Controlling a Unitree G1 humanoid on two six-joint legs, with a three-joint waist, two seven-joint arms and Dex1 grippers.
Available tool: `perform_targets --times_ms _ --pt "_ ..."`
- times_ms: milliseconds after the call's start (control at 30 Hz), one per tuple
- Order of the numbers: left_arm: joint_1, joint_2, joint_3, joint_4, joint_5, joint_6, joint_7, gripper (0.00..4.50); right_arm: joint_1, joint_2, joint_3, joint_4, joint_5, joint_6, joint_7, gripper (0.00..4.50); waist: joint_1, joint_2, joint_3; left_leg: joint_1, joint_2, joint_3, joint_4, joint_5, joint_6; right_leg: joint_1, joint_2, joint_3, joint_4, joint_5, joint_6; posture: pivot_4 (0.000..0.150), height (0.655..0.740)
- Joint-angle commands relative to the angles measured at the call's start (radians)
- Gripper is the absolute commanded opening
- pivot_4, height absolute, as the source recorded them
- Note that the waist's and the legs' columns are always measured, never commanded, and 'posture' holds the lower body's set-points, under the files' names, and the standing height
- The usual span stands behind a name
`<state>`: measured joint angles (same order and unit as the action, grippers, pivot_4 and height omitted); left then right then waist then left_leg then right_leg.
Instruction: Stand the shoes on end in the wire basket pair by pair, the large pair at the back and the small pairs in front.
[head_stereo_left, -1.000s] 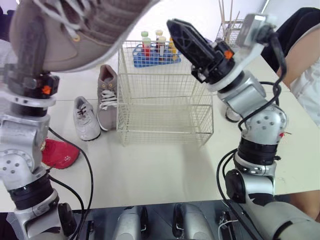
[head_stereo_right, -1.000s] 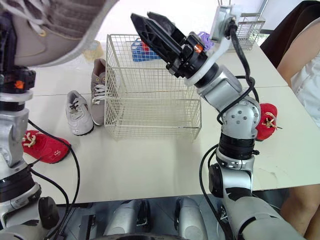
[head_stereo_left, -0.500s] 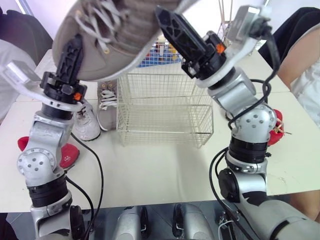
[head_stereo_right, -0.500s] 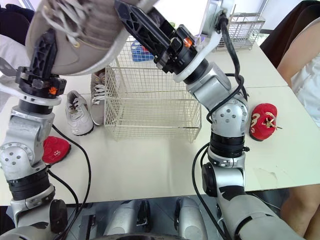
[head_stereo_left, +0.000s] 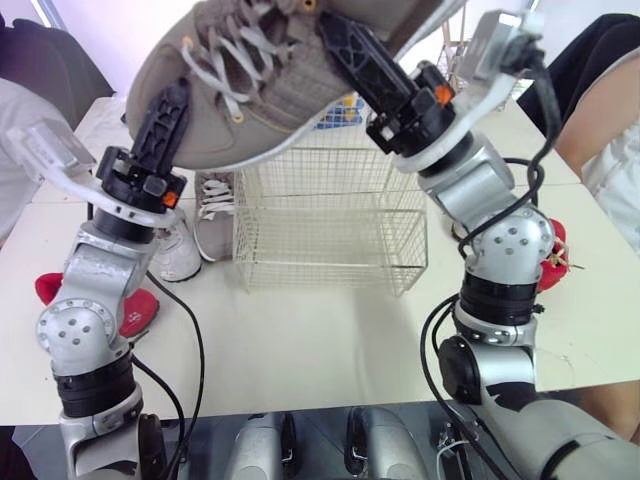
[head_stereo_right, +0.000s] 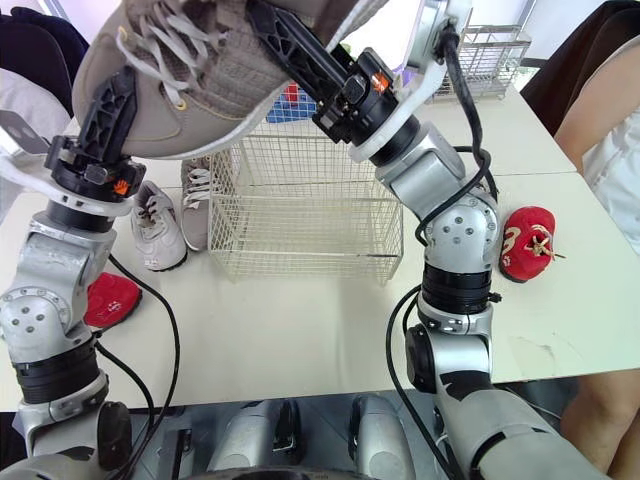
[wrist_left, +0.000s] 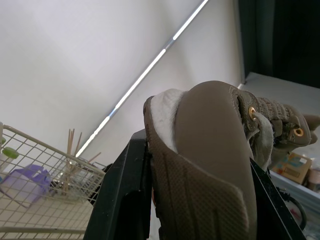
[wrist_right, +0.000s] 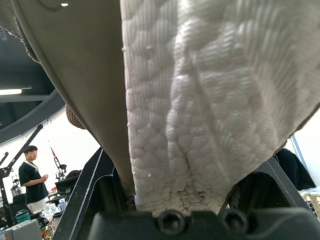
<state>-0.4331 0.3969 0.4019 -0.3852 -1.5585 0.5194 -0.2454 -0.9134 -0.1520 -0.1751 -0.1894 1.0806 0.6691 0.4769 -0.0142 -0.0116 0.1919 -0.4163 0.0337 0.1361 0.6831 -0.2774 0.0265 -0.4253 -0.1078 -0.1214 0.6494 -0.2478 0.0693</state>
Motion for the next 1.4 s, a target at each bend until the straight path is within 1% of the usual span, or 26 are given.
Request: perform_targets --times_ms 33,67,100,167,233,300,467,567,667,733,867,967,1233,1333,1400 --pt "-0.01 0.045 -0.019 -0.047 0.011 0.029 0.025 1.45 -0.047 -0.043 0.007 -0.021 0.002 0.003 0.049 1.88 0.001 0.0 0.0 0.0 0.0 0.0 0.0 0.0 0.0 0.0 0.0 0.0 0.0 0.0 0.0 0.15 0.74" --pt "-0.008 0.058 -0.021 -0.05 0.011 0.038 0.027 1.45 -0.055 -0.062 0.005 -0.015 0.001 0.005 0.067 1.88 0.001 0.0 0.0 -0.001 0.0 0.0 0.0 0.0 0.0 0.0 0.0 0.0 0.0 0.0 0.0 0.15 0.74" --pt "-0.004 0.076 -0.022 -0.055 0.009 0.052 0.026 1.75 -0.067 -0.089 0.005 -0.007 -0.005 0.007 0.093 1.88 0.001 0.0 0.0 -0.001 0.0 0.0 0.0 0.0 0.0 0.0 0.0 0.0 0.0 0.0 0.0 0.15 0.74" --pt "0.029 0.214 -0.015 -0.09 0.062 0.128 0.004 2.46 -0.182 -0.239 -0.013 0.132 -0.098 -0.032 0.212 1.88 -0.002 0.0 0.002 -0.001 0.0 0.0 0.0 0.0 0.0 0.0 0.0 0.0 0.0 0.0 0.0 0.15 0.74" --pt "0.059 0.322 -0.008 -0.116 0.099 0.175 -0.028 3.44 -0.275 -0.343 -0.016 0.274 -0.169 -0.087 0.324 1.88 -0.004 0.001 0.003 -0.005 -0.001 0.0 0.0 0.0 0.0 -0.005 0.0 0.0 0.0 0.0 0.0 0.15 0.74" --pt "0.091 0.42 0.015 -0.148 0.089 0.219 -0.079 3.44 -0.381 -0.428 0.0 0.471 -0.255 -0.178 0.463 1.88 -0.001 0.001 0.003 -0.006 0.0 0.0 -0.001 0.0 0.0 -0.006 0.001 -0.001 -0.001 0.0 0.0 0.15 0.74" --pt "0.153 0.589 0.085 -0.223 0.01 0.3 -0.169 3.44 -0.604 -0.523 0.082 0.909 -0.487 -0.439 0.771 1.88 -0.006 0.002 0.003 -0.008 0.0 0.001 -0.002 0.0 0.0 -0.008 0.001 0.0 -0.004 0.0 0.0 0.15 0.74" --pt "0.182 0.647 0.13 -0.25 -0.048 0.32 -0.182 3.44 -0.713 -0.552 0.128 1.127 -0.61 -0.543 0.912 1.88 -0.008 0.004 0.005 -0.009 0.001 0.002 -0.003 0.0 0.0 -0.01 0.001 0.001 -0.004 0.0 0.0 0.15 0.74" --pt "0.212 0.663 0.162 -0.26 -0.079 0.318 -0.176 3.44 -0.788 -0.564 0.144 1.271 -0.692 -0.594 0.982 1.88 -0.008 0.007 0.007 -0.009 0.001 0.002 -0.003 0.0 0.0 -0.011 0.001 0.001 -0.003 0.0 0.0 0.15 0.74" --pt "0.24 0.662 0.183 -0.271 -0.088 0.316 -0.168 3.44 -0.821 -0.567 0.148 1.337 -0.738 -0.617 1.0 1.88 -0.008 0.008 0.008 -0.01 0.001 0.002 -0.003 0.0 0.0 -0.011 0.001 0.001 -0.003 0.0 0.0 0.15 0.74" --pt "0.287 0.656 0.201 -0.291 -0.08 0.309 -0.159 3.44 -0.848 -0.566 0.15 1.42 -0.805 -0.578 1.073 1.88 -0.008 0.008 0.008 -0.01 0.001 0.002 -0.003 0.0 -0.001 -0.012 0.0 0.001 -0.003 0.0 0.0 0.15 0.74" --pt "0.3 0.656 0.204 -0.29 -0.076 0.303 -0.165 3.44 -0.847 -0.543 0.15 1.449 -0.848 -0.582 1.089 1.88 -0.007 0.008 0.008 -0.01 0.001 0.002 -0.002 0.0 -0.001 -0.011 0.0 0.001 -0.003 0.0 0.0 0.15 0.74" --pt "0.288 0.633 0.149 -0.284 -0.038 0.283 -0.166 3.44 -0.832 -0.46 0.155 1.486 -0.944 -0.607 1.094 1.88 -0.008 0.008 0.008 -0.01 0.001 0.002 -0.002 0.0 -0.001 -0.012 0.0 0.001 -0.002 0.0 0.0 0.15 0.74" --pt "0.288 0.625 0.133 -0.287 -0.029 0.277 -0.163 3.5 -0.808 -0.443 0.151 1.495 -0.971 -0.609 1.087 3.34 -0.007 0.008 0.008 -0.01 0.001 0.002 -0.002 0.0 -0.001 -0.011 0.0 0.001 -0.002 0.0 0.0 0.15 0.74" --pt "0.285 0.621 0.125 -0.289 -0.028 0.272 -0.158 3.5 -0.796 -0.442 0.145 1.496 -0.981 -0.61 1.079 4.4 -0.005 0.008 0.008 -0.01 0.0 0.002 -0.002 0.0 -0.001 -0.011 0.0 0.001 -0.002 0.0 0.0 0.15 0.74"
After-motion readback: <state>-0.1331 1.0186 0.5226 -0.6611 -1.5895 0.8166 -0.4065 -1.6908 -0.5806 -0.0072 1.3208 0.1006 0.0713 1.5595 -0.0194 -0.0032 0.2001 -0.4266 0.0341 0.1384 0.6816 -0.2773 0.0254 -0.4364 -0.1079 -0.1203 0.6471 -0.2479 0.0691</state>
